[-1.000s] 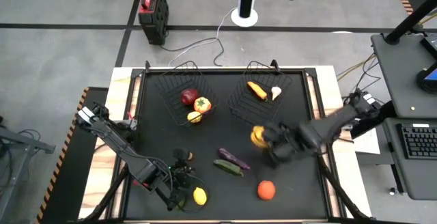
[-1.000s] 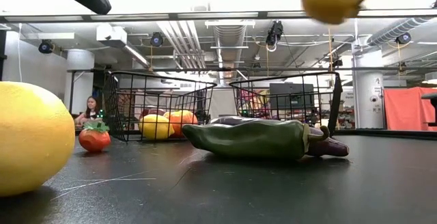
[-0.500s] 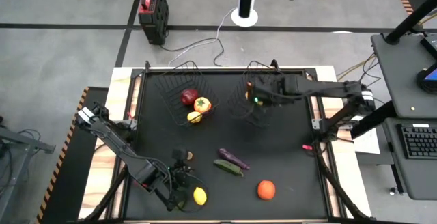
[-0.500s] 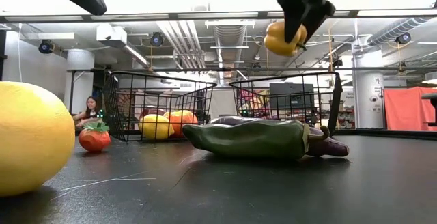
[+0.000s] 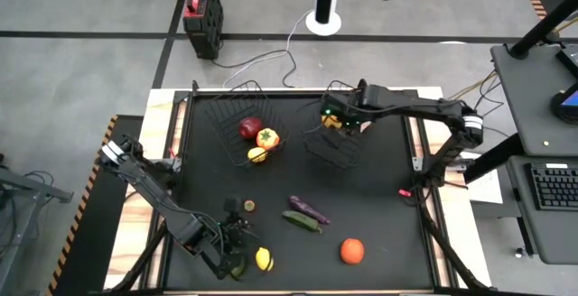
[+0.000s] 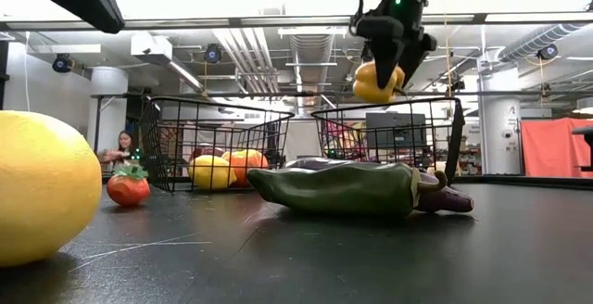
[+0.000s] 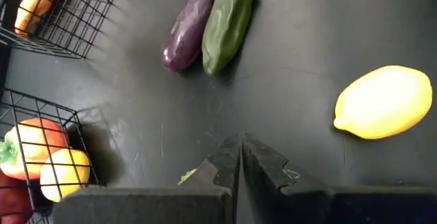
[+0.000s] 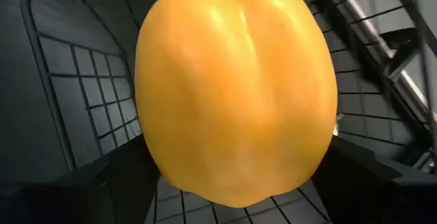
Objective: Sort produce into baskets
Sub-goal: Put the yellow bell pepper into the right black wire basket, then put the lime into the left black wire basket
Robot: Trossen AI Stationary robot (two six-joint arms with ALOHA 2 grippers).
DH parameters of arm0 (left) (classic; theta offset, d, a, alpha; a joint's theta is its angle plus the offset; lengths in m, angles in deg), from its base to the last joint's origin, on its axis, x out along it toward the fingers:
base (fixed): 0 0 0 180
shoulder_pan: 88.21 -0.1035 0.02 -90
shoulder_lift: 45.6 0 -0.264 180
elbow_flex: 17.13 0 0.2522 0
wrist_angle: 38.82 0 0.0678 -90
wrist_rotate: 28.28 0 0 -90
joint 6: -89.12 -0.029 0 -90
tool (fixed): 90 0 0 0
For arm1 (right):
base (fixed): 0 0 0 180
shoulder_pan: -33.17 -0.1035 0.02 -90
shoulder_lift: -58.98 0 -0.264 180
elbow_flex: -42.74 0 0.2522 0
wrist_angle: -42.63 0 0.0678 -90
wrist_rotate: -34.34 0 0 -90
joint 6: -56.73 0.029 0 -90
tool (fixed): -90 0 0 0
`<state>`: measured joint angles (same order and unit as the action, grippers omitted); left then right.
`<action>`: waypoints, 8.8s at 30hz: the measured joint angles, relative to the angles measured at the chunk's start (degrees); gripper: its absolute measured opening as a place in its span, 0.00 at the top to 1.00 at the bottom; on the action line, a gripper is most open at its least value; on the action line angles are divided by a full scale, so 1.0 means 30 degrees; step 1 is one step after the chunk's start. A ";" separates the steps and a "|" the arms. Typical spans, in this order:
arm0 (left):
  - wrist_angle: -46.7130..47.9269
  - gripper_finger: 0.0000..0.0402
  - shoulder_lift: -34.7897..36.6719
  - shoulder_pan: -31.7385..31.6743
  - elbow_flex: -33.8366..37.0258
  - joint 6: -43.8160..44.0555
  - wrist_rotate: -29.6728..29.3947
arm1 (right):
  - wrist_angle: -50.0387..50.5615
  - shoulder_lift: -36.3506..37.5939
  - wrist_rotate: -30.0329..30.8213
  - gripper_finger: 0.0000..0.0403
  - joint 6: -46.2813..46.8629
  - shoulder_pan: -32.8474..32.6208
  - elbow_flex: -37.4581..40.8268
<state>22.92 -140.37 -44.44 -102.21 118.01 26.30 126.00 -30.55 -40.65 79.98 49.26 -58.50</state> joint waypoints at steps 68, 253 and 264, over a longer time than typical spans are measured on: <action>0.0324 1.00 0.0281 0.0858 0.0573 0.1567 -0.1879 | -0.4484 -0.1734 -0.4844 0.19 -0.6119 0.4116 0.4714; -0.0285 0.59 -0.2189 -0.0106 -0.2225 2.6648 1.3248 | -2.3156 0.7060 0.5274 0.10 -0.8795 -1.1606 1.3238; -0.0132 0.40 -0.2796 -0.0024 -0.2217 2.6478 1.3144 | -2.3161 0.7060 0.4349 0.10 -0.8957 -1.1606 1.3238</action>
<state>22.53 -148.76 -44.51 -108.86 197.44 65.73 56.51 -9.37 -27.60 53.11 14.45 -18.79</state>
